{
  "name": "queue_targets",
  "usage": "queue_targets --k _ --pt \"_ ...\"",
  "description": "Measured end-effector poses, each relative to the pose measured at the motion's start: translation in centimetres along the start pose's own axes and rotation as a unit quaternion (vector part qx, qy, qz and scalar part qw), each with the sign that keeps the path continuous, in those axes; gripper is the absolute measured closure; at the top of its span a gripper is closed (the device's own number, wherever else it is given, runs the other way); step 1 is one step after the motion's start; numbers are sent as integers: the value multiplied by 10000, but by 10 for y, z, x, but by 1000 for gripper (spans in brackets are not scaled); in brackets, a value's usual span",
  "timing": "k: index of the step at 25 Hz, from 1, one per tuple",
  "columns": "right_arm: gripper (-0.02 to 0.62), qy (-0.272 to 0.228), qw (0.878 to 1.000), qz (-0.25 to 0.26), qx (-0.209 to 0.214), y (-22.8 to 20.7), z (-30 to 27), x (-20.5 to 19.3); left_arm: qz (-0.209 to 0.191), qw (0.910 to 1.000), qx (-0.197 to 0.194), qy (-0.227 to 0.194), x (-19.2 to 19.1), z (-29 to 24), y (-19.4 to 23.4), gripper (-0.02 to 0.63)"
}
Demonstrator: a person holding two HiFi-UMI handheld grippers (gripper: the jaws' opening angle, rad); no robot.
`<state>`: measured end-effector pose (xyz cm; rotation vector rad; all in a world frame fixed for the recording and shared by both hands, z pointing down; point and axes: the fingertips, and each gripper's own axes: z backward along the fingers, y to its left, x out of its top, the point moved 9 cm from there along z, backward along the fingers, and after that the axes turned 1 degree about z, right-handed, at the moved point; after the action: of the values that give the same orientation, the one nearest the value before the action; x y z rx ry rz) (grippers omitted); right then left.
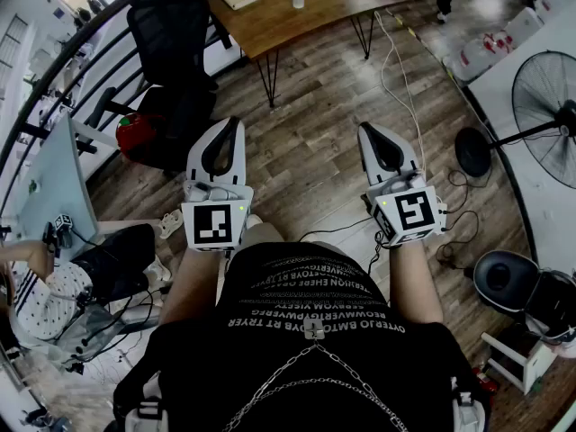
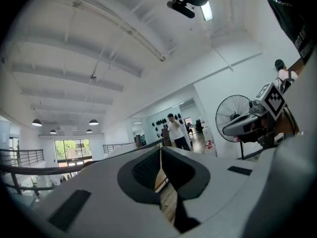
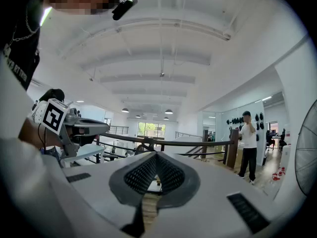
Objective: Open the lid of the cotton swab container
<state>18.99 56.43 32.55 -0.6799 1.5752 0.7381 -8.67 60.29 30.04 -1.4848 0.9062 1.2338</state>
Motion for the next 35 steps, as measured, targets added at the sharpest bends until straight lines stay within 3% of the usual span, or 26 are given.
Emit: queue_targets --k 9,23,28,35 --pt "580 76 9999 -117 -59 -3 -18 -4 -474 9981 239 -299 -3 -10 15 574" --pt "576 145 9982 -139 -569 -15 -101 -10 12 9992 -331 -235 -34 -97 84 572" --pt "511 233 9978 -198 -585 -22 -133 -11 204 9977 -633 -94 -52 -130 108 571" --pt "471 341 9980 -262 -468 -23 -172 -7 359 9951 -915 -38 -61 -159 137 477"
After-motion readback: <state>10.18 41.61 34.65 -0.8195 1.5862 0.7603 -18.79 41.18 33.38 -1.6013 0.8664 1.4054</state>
